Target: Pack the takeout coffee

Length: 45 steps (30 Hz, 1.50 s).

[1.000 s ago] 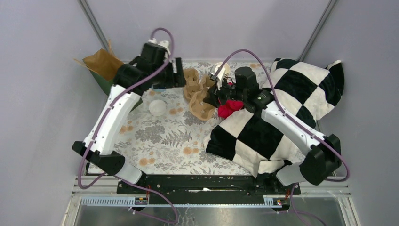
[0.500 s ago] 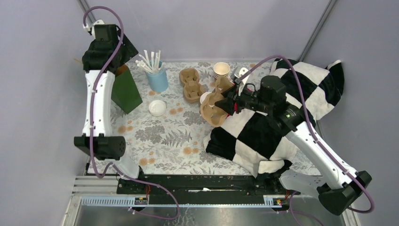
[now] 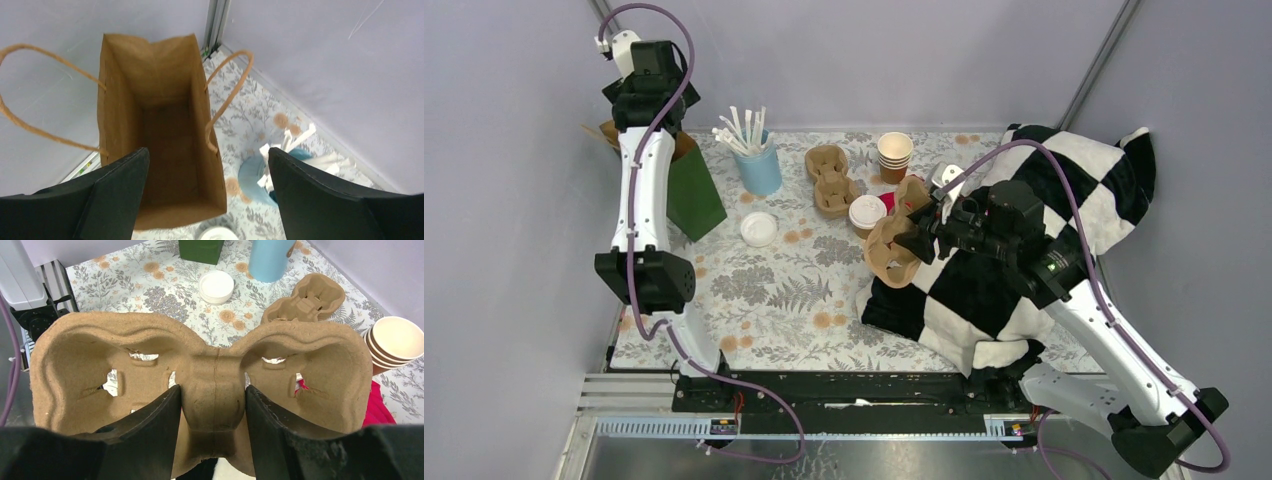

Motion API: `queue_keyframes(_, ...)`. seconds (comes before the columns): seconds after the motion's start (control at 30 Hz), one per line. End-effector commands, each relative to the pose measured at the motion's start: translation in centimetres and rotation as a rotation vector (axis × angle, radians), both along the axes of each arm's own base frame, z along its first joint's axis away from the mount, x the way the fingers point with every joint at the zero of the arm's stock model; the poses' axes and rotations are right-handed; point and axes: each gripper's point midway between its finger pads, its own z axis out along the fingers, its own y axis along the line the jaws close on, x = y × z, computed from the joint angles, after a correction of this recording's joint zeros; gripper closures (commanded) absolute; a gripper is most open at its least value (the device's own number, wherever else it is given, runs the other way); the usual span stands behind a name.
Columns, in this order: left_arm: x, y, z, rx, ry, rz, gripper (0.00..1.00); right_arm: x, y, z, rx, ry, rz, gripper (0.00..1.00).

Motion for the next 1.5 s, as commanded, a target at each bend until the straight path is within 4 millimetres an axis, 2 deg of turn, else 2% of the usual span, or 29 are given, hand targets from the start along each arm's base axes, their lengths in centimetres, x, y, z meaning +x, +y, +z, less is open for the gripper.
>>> queue_keyframes(0.0, 2.9, 1.6, 2.9, 0.07, -0.135, 0.031, 0.09, -0.4, -0.4, 1.0, 0.002, -0.062, 0.002, 0.44)
queue_keyframes(0.13, 4.3, 2.8, 2.6, 0.136, -0.125, 0.057, 0.16, -0.4, -0.5, 1.3, -0.003, -0.071, -0.003, 0.44)
queue_keyframes(0.27, 4.8, 4.0, 1.8, 0.18, -0.1, 0.085, 0.3, -0.3, -0.5, 1.5, -0.001, -0.073, -0.003, 0.44)
queue_keyframes(0.33, 5.2, 4.2, 1.5, 0.194, -0.088, 0.074, 0.4, -0.3, -0.4, 1.5, 0.0, -0.072, 0.001, 0.44)
queue_keyframes(0.37, 5.2, 4.2, 1.5, 0.198, -0.085, 0.072, 0.48, -0.3, -0.3, 1.6, 0.002, -0.073, 0.004, 0.44)
queue_keyframes(0.5, 4.2, 4.1, 2.0, 0.207, -0.072, 0.06, 0.89, -0.3, 0.1, 1.9, 0.016, -0.07, 0.023, 0.44)
queue_keyframes(0.57, 3.1, 3.9, 2.4, 0.22, -0.059, 0.053, 1.0, -0.4, 0.2, 1.9, 0.019, -0.068, 0.025, 0.44)
queue_keyframes(0.63, 1.5, 3.8, 3.1, 0.231, -0.053, 0.046, 1.0, -0.5, 0.2, 1.8, 0.022, -0.065, 0.027, 0.44)
queue_keyframes(0.7, -0.7, 3.5, 4.9, 0.241, -0.08, 0.041, 1.0, -0.6, 0.2, 1.7, 0.025, -0.061, 0.029, 0.44)
queue_keyframes(1.0, -7.8, 1.2, 13.1, 0.338, -0.211, -0.002, 1.0, -1.1, 0.7, 1.8, 0.033, -0.057, 0.052, 0.44)
queue_keyframes(1.13, -10.1, -2.3, 15.9, 0.355, -0.286, -0.14, 1.0, -1.2, 0.5, 2.0, 0.03, -0.064, 0.045, 0.44)
queue_keyframes(1.23, -11.5, -5.6, 17.0, 0.342, -0.349, -0.312, 1.0, -1.2, 0.3, 2.3, 0.028, -0.07, 0.038, 0.44)
queue_keyframes(1.3, -13.1, -7.7, 17.6, 0.331, -0.392, -0.427, 1.0, -1.1, 0.2, 2.5, 0.028, -0.074, 0.029, 0.44)
queue_keyframes(1.4, -15.0, -11.3, 17.0, 0.305, -0.415, -0.622, 1.0, -1.1, 0.1, 3.0, 0.035, -0.084, 0.017, 0.44)
queue_keyframes(1.47, -15.9, -13.1, 15.4, 0.282, -0.389, -0.719, 1.0, -0.9, 0.0, 3.3, 0.044, -0.086, 0.005, 0.44)
